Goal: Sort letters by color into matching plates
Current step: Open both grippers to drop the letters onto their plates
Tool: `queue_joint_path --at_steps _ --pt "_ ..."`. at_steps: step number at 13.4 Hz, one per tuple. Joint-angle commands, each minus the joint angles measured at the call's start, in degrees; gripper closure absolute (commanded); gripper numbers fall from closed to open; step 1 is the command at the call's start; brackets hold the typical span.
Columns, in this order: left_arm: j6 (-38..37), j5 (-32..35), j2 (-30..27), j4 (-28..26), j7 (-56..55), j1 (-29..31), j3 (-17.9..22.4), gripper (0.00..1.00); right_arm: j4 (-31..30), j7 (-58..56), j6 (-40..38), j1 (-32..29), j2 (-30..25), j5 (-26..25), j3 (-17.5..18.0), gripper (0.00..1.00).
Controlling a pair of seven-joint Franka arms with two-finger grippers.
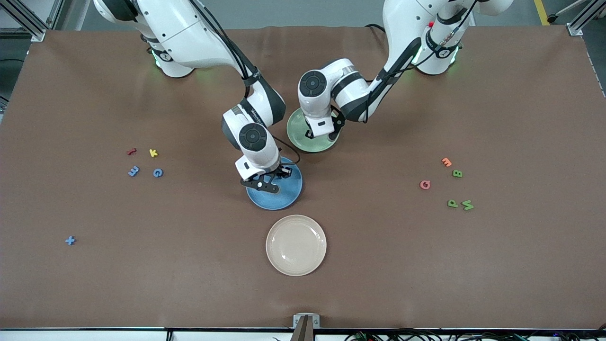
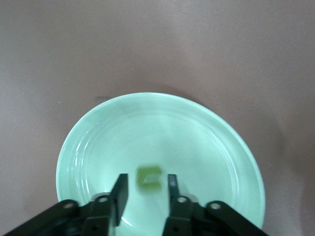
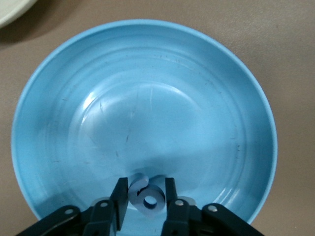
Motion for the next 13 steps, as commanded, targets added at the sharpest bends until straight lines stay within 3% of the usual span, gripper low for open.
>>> queue_joint_path --at_steps 1,4,6,9,13 --pt "0.8 0.9 -0.6 -0.5 -0.9 0.0 -0.2 0.0 0.2 0.9 -1.0 0.0 -0.5 0.9 -0.5 0.0" --pt "-2.0 1.8 -2.8 -0.6 1.3 2.1 0.2 0.01 0.4 -0.9 -6.7 -1.0 -3.1 0.8 -0.9 0.0" --pt "-5.2 4.5 -4.9 -0.6 9.5 7.6 -0.2 0.01 0.3 -6.7 -11.3 -4.1 -5.8 0.8 -0.9 0.0" --pt "-5.9 4.5 -7.1 -0.2 28.0 15.8 -0.3 0.01 0.1 -18.6 -17.0 -10.7 -9.3 0.8 -1.0 0.0" --pt "-6.4 4.6 -9.7 -0.5 61.4 28.0 -0.2 0.01 -1.6 -38.4 -17.2 -22.0 -10.7 0.3 -1.1 0.0"
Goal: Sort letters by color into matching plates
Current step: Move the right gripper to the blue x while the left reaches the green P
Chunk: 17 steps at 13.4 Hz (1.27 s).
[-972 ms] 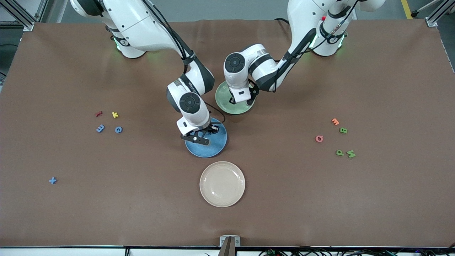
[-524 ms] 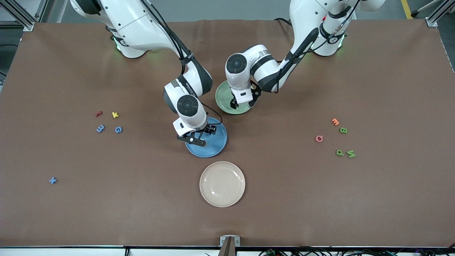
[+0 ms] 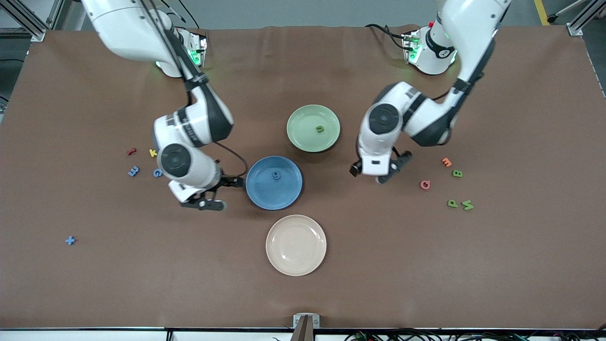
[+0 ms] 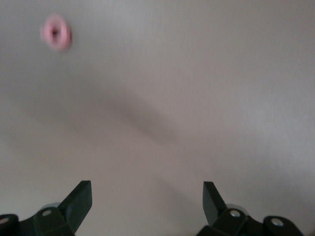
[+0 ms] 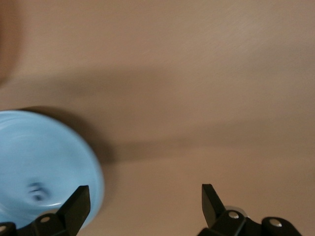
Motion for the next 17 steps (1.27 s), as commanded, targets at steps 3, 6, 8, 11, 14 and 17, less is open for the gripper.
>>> queue_joint_path --at_steps 3,6,8,11,14,17 --pt "-1.9 0.9 -2.2 -1.1 32.0 13.0 -0.5 0.01 -1.9 -20.0 3.6 -13.7 -0.7 -4.9 1.0 0.0" --pt "0.2 5.1 -0.1 -1.0 46.8 19.4 -0.5 0.01 0.2 -32.5 7.3 -21.8 0.8 -8.6 1.0 0.0" --pt "3.5 7.2 1.6 -1.7 50.9 22.6 -0.5 0.03 5.0 -42.9 7.5 -27.0 4.3 -8.8 1.0 0.0" --pt "11.7 11.4 4.6 -4.0 54.4 26.1 -0.5 0.1 11.1 -54.8 8.7 -31.9 10.2 -8.7 1.0 0.0" --pt "14.4 15.9 7.0 -4.0 56.0 26.7 -0.5 0.17 12.4 -62.4 11.2 -36.3 12.8 -8.8 1.0 0.0" --pt "15.3 17.8 8.4 -4.0 56.0 26.8 -0.5 0.26 14.7 -68.8 12.2 -38.5 15.3 -9.0 1.0 0.0"
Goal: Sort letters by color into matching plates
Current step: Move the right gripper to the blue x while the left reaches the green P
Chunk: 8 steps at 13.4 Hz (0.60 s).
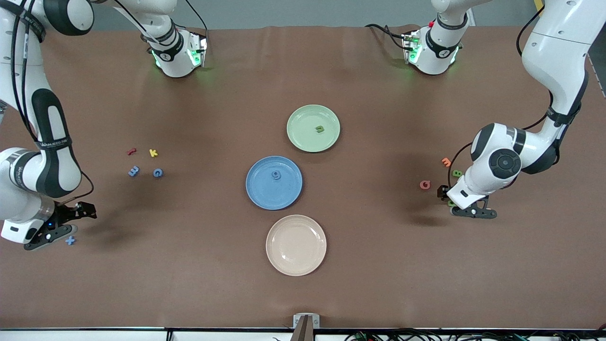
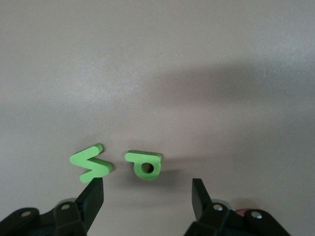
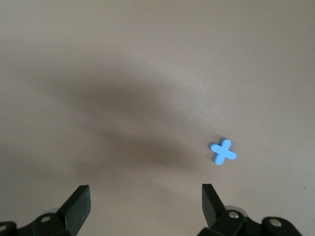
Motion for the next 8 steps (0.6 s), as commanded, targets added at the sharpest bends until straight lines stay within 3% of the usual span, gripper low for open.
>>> queue_joint_path --at_steps 1,8 --pt "2.1 1.5 0.6 -0.1 0.6 0.5 -0.4 0.27 5.3 -6.1 1.7 -2.4 4.0 -1.2 1.3 0.0" --pt "6.6 2.9 3.4 0.2 3.9 2.9 -0.4 0.32 16.1 -16.5 5.4 -4.0 12.8 -1.2 0.7 0.0"
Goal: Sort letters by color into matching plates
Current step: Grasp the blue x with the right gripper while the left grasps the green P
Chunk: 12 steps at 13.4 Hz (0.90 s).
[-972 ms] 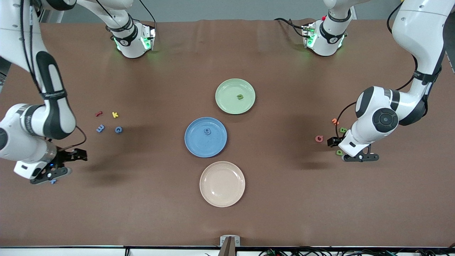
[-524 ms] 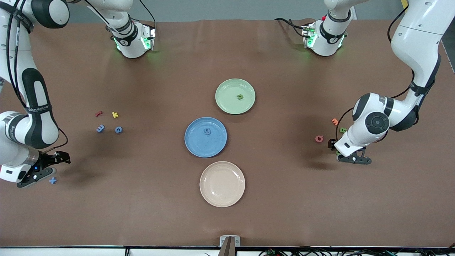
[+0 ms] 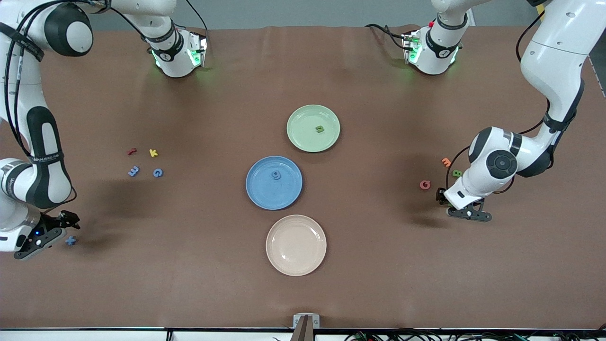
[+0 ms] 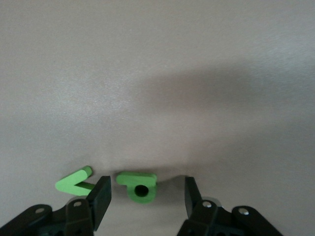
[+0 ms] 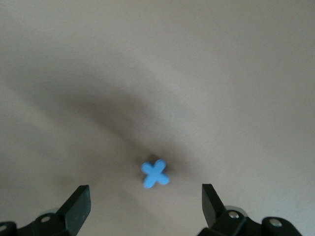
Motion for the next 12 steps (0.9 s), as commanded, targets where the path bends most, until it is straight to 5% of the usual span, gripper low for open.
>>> queue_joint_path --at_steps 1,8,12 --pt "1.1 1.4 0.5 0.2 0.9 1.2 -0.5 0.32 6.0 -1.9 -0.3 -1.0 4.2 -1.0 0.5 0.0" --pt "1.4 1.4 1.1 0.5 1.0 0.8 -0.5 0.36 7.3 -1.7 -0.3 -1.1 6.7 -0.9 0.5 0.01" --pt "2.0 1.4 1.4 0.6 3.0 1.2 -0.5 0.42 7.3 -1.7 -0.2 -1.1 7.2 -0.9 0.6 0.14"
